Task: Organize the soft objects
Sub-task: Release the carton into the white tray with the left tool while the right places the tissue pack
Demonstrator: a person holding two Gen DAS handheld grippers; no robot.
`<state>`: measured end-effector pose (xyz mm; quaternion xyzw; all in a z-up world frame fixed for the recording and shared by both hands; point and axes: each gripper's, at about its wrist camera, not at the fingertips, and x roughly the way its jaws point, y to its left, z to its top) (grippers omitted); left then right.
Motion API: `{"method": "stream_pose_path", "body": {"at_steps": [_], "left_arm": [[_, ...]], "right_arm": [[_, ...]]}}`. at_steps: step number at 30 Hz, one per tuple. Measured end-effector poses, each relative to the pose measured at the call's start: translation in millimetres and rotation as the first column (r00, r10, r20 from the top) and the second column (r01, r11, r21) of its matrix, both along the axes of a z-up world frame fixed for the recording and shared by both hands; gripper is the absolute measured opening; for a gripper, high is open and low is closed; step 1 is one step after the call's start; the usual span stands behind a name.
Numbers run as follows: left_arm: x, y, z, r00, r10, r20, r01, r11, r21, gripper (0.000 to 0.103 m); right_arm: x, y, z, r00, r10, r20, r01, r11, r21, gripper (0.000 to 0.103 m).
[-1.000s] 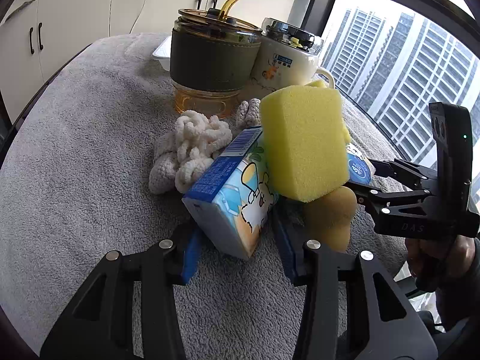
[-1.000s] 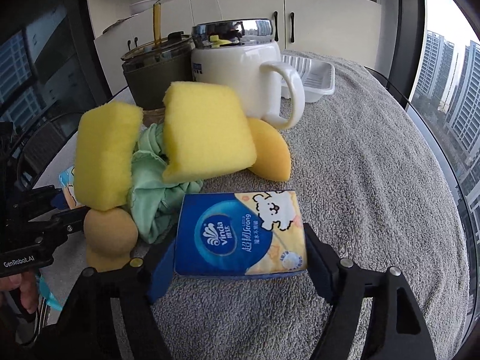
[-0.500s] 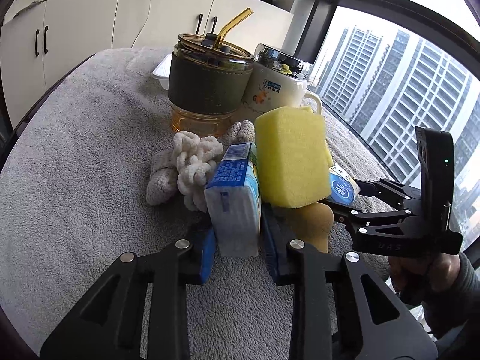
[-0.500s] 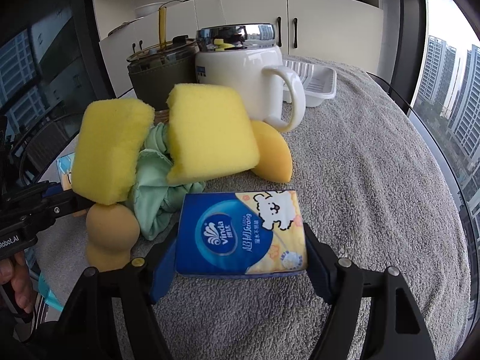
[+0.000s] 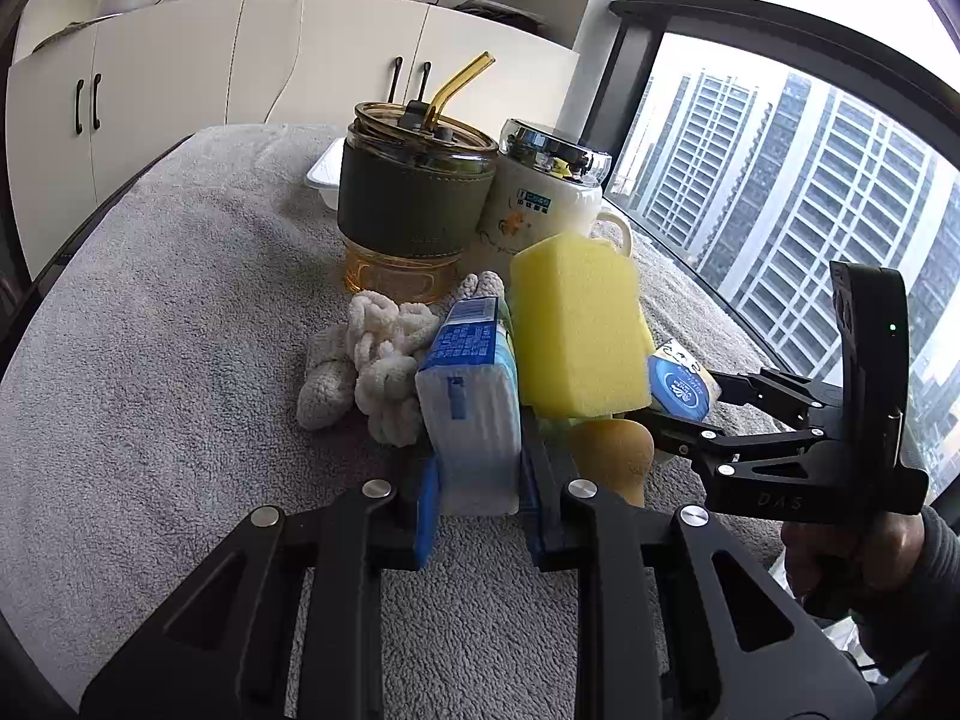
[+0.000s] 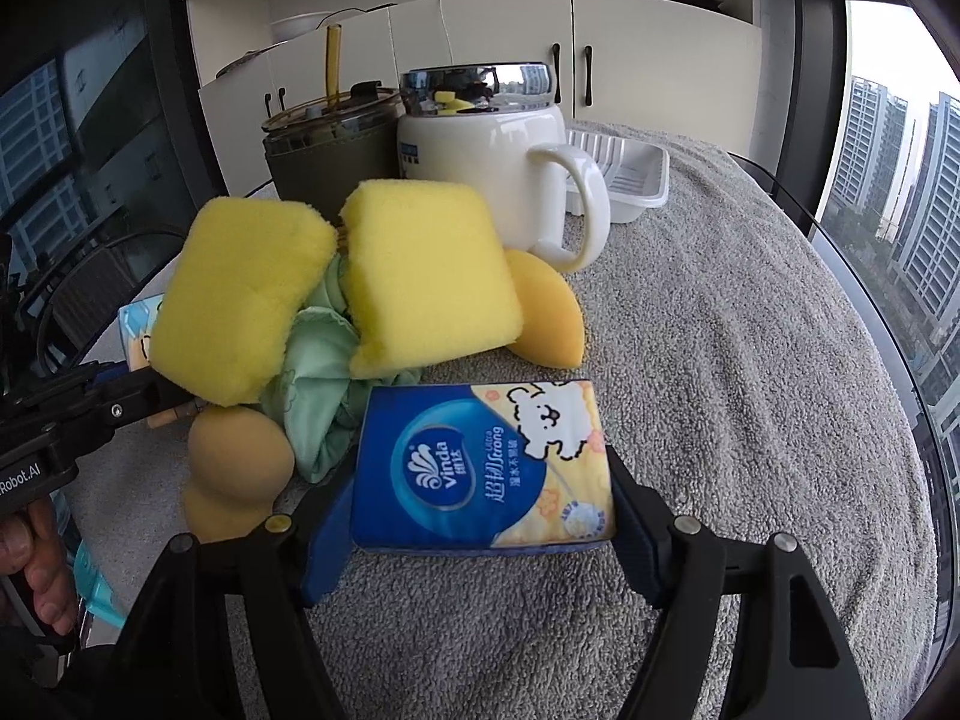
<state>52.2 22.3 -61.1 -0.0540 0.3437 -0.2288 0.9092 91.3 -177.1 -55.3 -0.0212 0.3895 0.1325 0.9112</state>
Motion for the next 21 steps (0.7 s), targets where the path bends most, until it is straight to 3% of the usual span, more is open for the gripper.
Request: {"method": "stream_pose_path", "body": {"at_steps": [13,21], "left_arm": [[-21.2,16.1,26.8,0.995,0.044,0.086,-0.047,0.998,0.039,0.02],[-2.3,32.6,58.6,0.985,0.07,0.155,-0.083,0.994,0.077,0.021]], "right_arm": [[-15.5,-9.8,25.4,0.999,-0.04,0.024,0.04,0.999,0.001,0.075],[-8.9,-34.4,54.2,0.995,-0.073,0.074,0.073,0.997,0.0,0.075]]}}
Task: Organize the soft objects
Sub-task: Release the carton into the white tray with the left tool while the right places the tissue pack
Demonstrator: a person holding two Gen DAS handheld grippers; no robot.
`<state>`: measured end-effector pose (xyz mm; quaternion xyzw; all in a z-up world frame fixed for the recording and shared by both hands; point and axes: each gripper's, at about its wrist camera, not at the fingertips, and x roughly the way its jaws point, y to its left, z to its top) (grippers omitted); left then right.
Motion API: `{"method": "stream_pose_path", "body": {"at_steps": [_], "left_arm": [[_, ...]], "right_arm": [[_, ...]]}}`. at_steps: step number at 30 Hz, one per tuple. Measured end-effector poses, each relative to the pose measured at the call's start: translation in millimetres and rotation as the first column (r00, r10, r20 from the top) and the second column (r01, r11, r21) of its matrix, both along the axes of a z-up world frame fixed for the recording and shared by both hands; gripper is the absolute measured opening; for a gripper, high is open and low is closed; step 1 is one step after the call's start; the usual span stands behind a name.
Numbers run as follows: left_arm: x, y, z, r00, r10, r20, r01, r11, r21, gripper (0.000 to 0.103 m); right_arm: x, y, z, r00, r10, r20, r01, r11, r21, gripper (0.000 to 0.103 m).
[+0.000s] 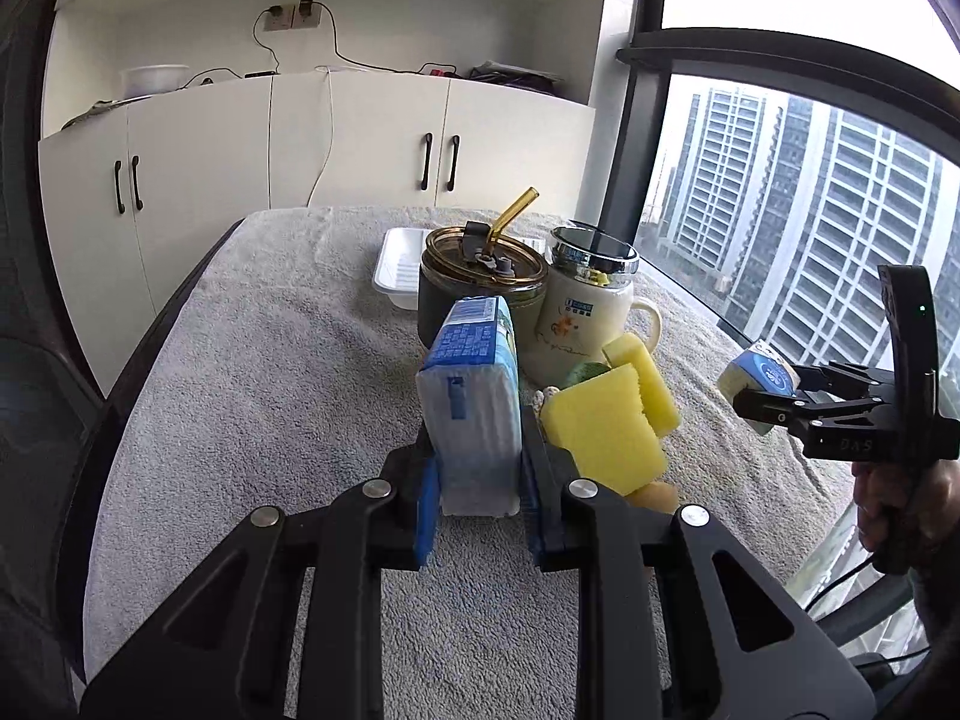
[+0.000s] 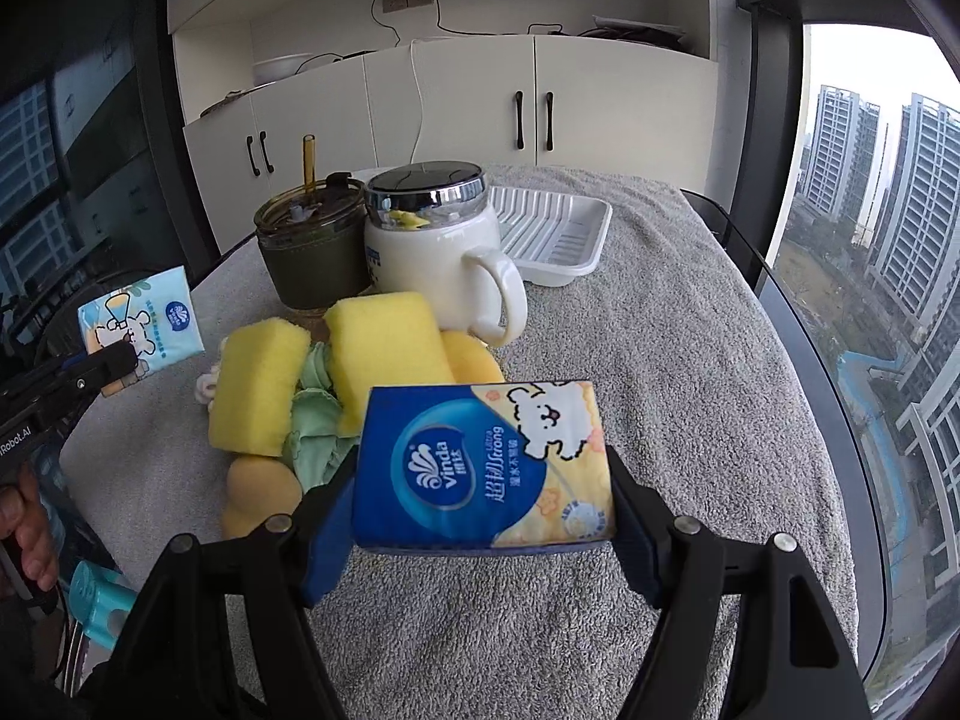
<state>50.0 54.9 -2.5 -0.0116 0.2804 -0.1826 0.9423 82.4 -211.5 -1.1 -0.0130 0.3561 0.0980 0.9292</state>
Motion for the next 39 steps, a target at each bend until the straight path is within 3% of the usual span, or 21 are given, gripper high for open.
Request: {"method": "stream_pose_path", "body": {"at_steps": [9,15,19,22,27,34,39], "left_arm": [[85.7,27.3,51.9,0.996,0.024,0.091,-0.03,0.997,0.072,0.021],[169.6,15.9,60.1,0.997,-0.048,0.059,0.039,0.989,0.142,0.021],[223.1,1.1,48.8,0.991,-0.133,-0.01,0.133,0.979,0.156,0.021],[256.2,-13.5,34.1,0.973,-0.22,-0.069,0.228,0.964,0.139,0.021],[304.8,-38.3,4.2,0.944,-0.28,-0.173,0.304,0.943,0.135,0.021],[338.2,-57.2,-30.2,0.918,-0.307,-0.252,0.355,0.919,0.173,0.021],[340.5,-65.3,-41.7,0.899,-0.332,-0.286,0.392,0.901,0.187,0.022]], "right_arm": [[62.8,-33.3,43.6,0.996,-0.001,0.089,0.006,0.998,-0.056,0.075],[130.7,-44.2,56.7,0.996,0.026,0.082,-0.021,0.998,-0.062,0.075],[174.8,-43.0,53.8,0.996,0.081,0.037,-0.078,0.995,-0.069,0.075],[209.2,-40.8,47.5,0.992,0.123,0.003,-0.123,0.99,-0.067,0.075],[269.0,-35.6,33.1,0.98,0.187,-0.062,-0.19,0.981,-0.046,0.075],[318.9,-11.4,-5.1,0.946,0.281,-0.16,-0.298,0.949,-0.097,0.075],[339.1,-2.8,-24.6,0.924,0.32,-0.211,-0.342,0.936,-0.078,0.075]]}}
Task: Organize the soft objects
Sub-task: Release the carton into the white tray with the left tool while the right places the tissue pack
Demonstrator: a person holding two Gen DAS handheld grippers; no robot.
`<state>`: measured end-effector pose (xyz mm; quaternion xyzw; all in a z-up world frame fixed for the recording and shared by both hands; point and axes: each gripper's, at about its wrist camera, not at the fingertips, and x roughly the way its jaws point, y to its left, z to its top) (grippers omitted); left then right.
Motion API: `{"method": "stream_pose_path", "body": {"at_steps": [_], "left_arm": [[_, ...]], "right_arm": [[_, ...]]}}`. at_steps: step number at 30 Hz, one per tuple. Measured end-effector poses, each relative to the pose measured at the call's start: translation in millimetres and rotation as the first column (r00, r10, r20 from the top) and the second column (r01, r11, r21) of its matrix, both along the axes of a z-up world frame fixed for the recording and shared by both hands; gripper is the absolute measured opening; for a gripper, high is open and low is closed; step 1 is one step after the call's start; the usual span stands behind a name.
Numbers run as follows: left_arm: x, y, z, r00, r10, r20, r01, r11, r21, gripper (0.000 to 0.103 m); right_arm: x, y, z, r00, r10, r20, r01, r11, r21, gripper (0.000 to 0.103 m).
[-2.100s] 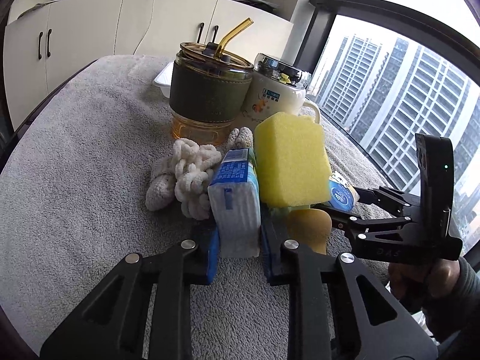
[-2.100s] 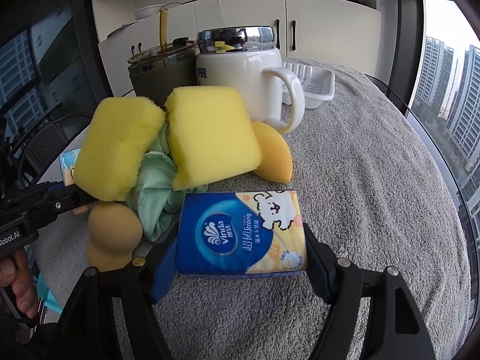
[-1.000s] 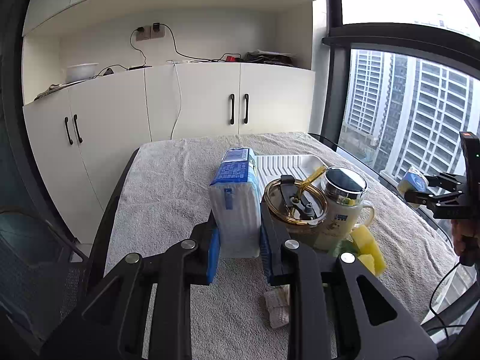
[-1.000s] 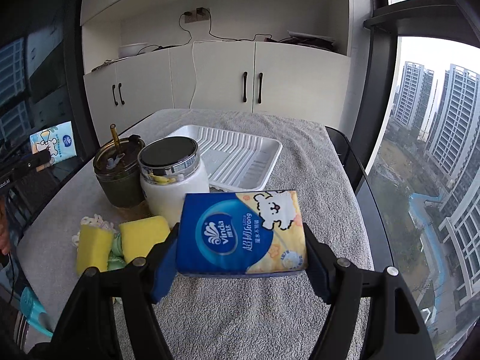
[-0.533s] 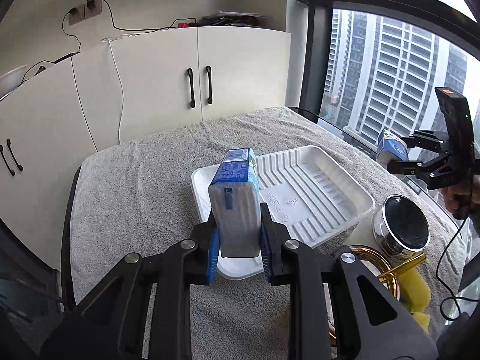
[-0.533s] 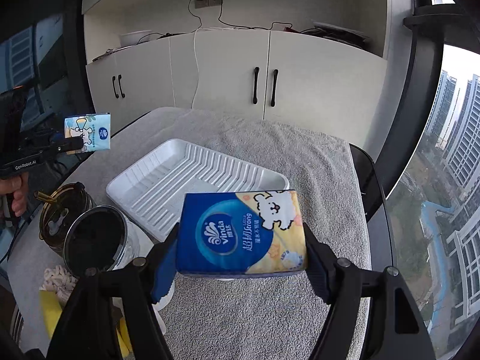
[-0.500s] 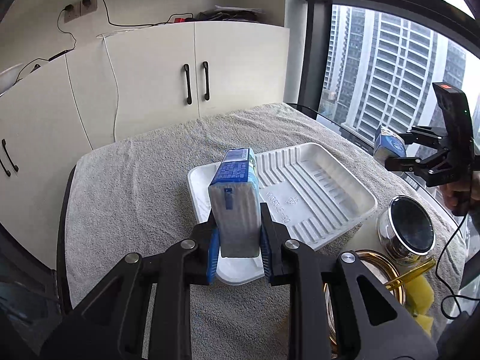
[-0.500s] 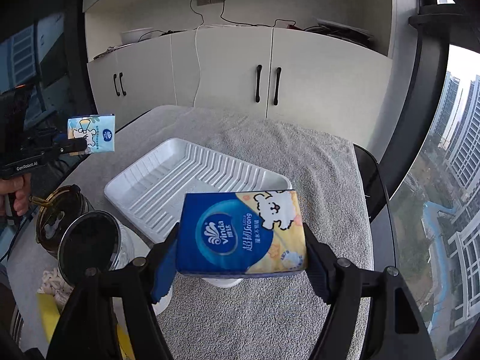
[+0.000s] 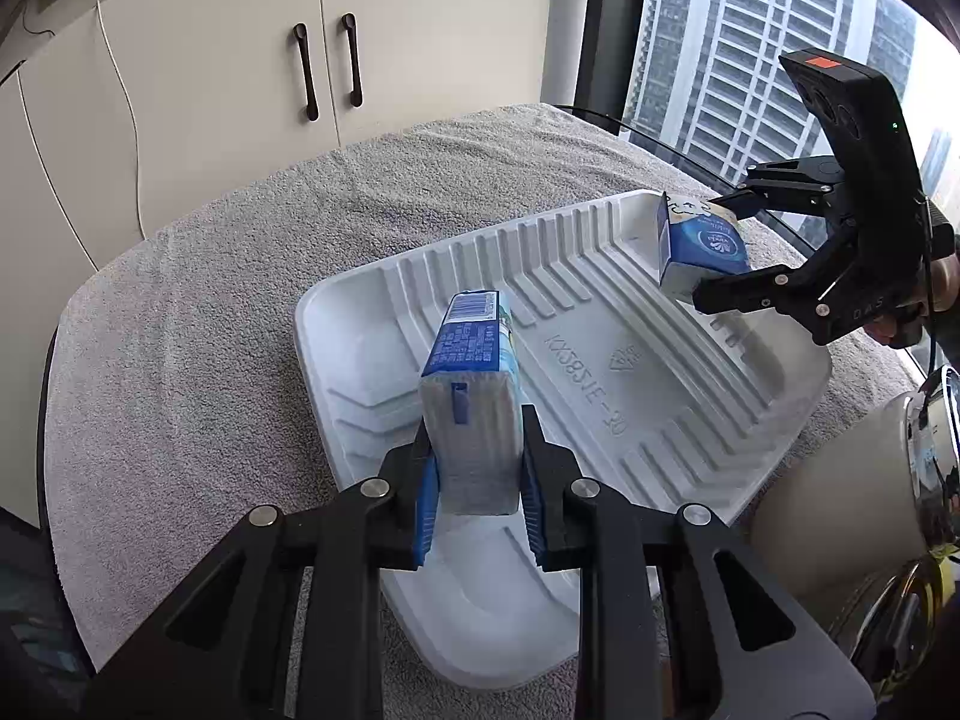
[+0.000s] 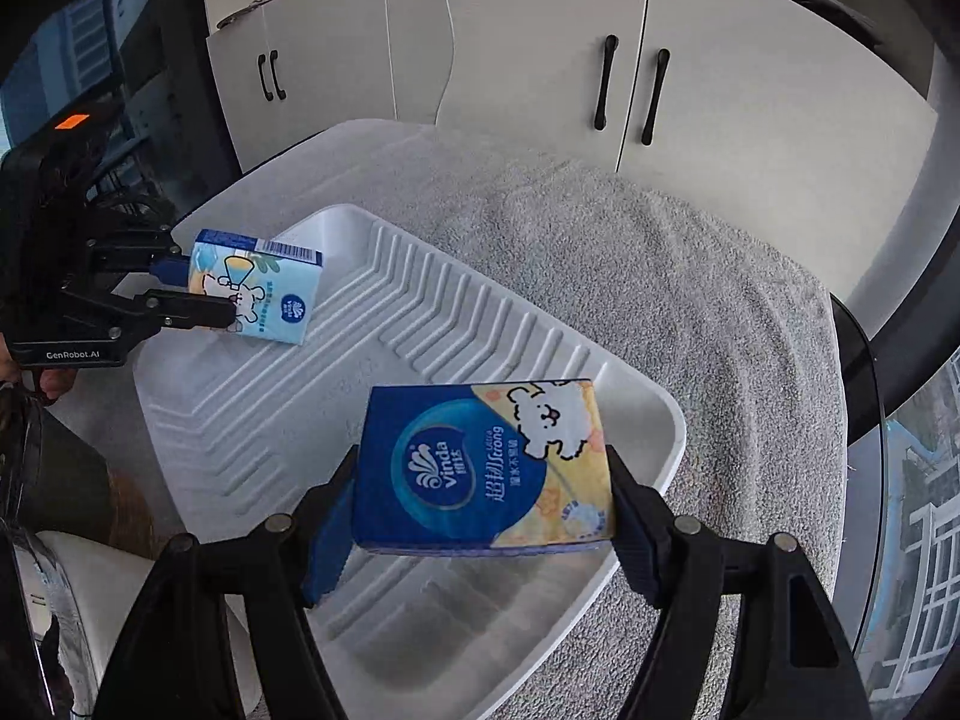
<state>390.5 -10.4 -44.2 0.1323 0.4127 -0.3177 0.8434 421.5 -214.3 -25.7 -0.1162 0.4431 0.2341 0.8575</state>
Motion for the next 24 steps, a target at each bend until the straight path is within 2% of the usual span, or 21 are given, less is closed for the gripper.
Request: {"method": "stream_pose_path", "body": {"at_steps": [5,6,7,9,20,24], "left_arm": [[3.9,-1.0,-2.6,1.0,0.026,-0.012,-0.026,1.0,0.014,0.025],[3.5,-1.1,-3.5,0.999,0.038,-0.007,-0.037,0.999,0.026,0.028],[4.4,-0.6,-4.1,0.999,0.052,0.002,-0.052,0.998,0.037,0.036],[3.0,2.8,-4.4,0.998,0.066,-0.003,-0.066,0.998,0.025,0.044],[-0.4,7.8,-9.9,0.996,0.088,-0.022,-0.088,0.996,0.015,0.048],[-0.7,9.4,-9.1,0.995,0.092,-0.03,-0.093,0.996,-0.009,0.05]], "right_arm": [[10.1,7.9,-13.1,0.998,0.031,-0.048,-0.031,1.0,-0.002,0.075],[11.2,9.3,-16.0,0.998,0.03,-0.058,-0.031,1.0,-0.007,0.075],[12.6,10.0,-18.2,0.997,0.025,-0.068,-0.026,1.0,-0.009,0.075],[15.1,10.1,-21.3,0.998,0.008,-0.067,-0.01,1.0,-0.02,0.076],[11.1,7.2,-28.0,0.999,-0.034,-0.041,0.032,0.998,-0.047,0.077],[10.9,10.5,-30.5,0.999,-0.019,-0.044,0.017,0.999,-0.04,0.086]]}}
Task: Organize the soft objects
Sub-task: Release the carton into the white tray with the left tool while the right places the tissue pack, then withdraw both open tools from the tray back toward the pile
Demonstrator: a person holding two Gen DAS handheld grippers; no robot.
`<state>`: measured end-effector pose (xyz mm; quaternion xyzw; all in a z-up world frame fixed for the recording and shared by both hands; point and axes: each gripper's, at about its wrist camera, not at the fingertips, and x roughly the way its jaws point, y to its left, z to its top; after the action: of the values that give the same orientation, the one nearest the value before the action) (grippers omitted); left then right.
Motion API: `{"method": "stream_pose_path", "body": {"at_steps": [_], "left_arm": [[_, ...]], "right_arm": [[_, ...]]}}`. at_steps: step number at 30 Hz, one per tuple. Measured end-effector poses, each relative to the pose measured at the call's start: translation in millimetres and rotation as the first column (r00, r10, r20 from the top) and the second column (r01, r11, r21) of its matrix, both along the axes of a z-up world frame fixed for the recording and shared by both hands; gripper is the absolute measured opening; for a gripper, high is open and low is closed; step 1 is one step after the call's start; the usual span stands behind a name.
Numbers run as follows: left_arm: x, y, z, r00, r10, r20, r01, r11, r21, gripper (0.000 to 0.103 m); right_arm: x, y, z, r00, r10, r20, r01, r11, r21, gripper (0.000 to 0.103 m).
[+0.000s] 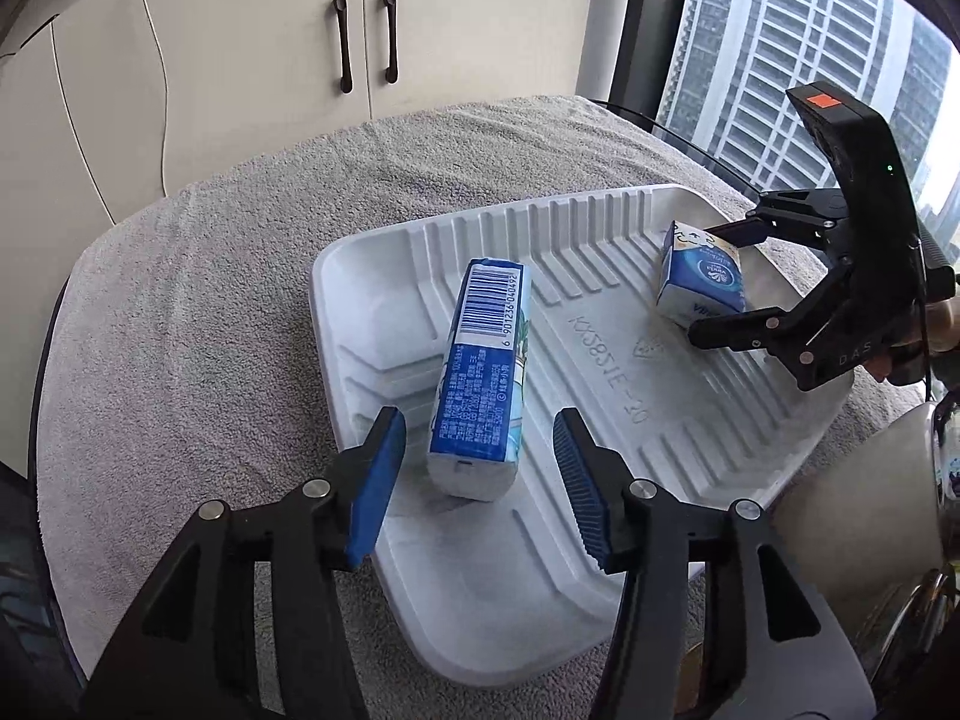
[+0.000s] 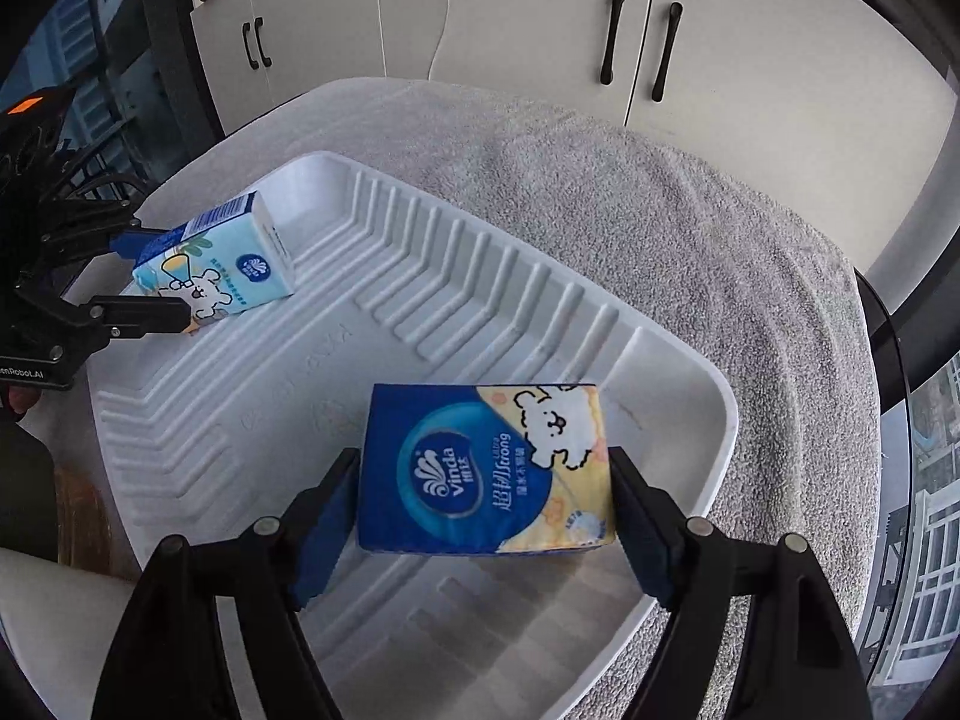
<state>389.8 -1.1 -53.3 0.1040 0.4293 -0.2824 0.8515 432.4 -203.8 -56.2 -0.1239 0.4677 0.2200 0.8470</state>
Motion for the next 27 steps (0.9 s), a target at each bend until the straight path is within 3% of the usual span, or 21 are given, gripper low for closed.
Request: {"method": "stream_pose_path", "body": {"at_steps": [4,15,27], "left_arm": [[-1.5,1.0,0.9,1.0,0.002,-0.006,-0.002,1.0,-0.006,0.051],[-4.0,7.9,10.3,0.999,0.033,0.025,-0.032,0.999,-0.025,0.058],[-14.1,26.3,31.5,0.994,0.083,0.069,-0.078,0.994,-0.072,0.058]], "right_arm": [[-1.2,2.7,3.2,1.0,0.002,0.024,-0.001,1.0,-0.009,0.096],[-9.7,-5.8,21.7,0.996,-0.022,0.082,0.023,1.0,-0.017,0.096],[-23.1,-22.6,45.1,0.99,-0.079,0.118,0.079,0.997,0.012,0.096]]}}
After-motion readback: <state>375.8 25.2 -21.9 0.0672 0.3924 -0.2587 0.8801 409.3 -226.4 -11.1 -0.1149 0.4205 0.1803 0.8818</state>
